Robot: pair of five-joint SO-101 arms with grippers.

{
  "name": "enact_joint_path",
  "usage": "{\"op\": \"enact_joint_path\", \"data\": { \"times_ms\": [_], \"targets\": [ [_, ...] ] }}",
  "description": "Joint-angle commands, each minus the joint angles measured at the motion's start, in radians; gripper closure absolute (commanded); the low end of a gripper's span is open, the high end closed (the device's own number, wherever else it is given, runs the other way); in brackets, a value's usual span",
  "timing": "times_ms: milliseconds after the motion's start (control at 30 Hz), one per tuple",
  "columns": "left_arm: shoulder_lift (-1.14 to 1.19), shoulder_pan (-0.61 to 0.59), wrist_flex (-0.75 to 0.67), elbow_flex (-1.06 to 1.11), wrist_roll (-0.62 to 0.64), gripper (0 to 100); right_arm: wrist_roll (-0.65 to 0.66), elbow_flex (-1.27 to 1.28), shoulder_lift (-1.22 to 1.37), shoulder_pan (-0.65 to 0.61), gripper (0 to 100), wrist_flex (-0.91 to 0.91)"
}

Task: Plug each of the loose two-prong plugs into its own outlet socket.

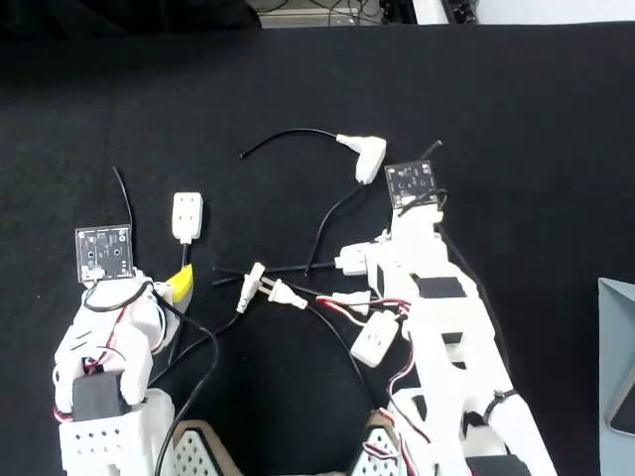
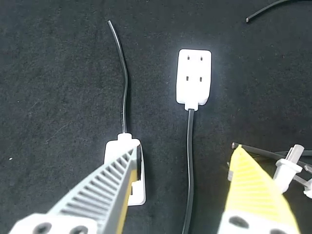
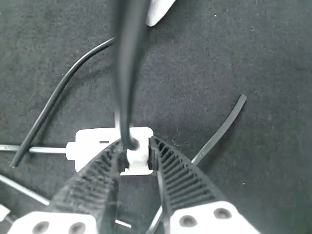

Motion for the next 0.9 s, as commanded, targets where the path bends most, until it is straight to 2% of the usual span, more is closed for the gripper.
{"op": "enact_joint_path", "data": {
  "times_ms": [0,133,233,367,867],
  "targets": [
    [-0.006,-0.007,-0.015,-0.005,-0.011,70,-0.018,0.027,0.005,-0.069,98.7,0.020],
    [-0.006,-0.008,-0.014,-0.005,-0.011,70,-0.017,0.039,0.005,-0.083,98.7,0.020],
    [-0.006,-0.008,-0.014,-0.005,-0.011,70,0.031,0.059,0.005,-0.081,98.7,0.018],
    [-0.006,-0.008,-0.014,-0.005,-0.011,70,0.080,0.117,0.004,-0.081,98.7,-0.066],
    [-0.006,-0.008,-0.014,-0.005,-0.011,70,0.160,0.116,0.004,-0.083,98.2,-0.006]
  ]
}}
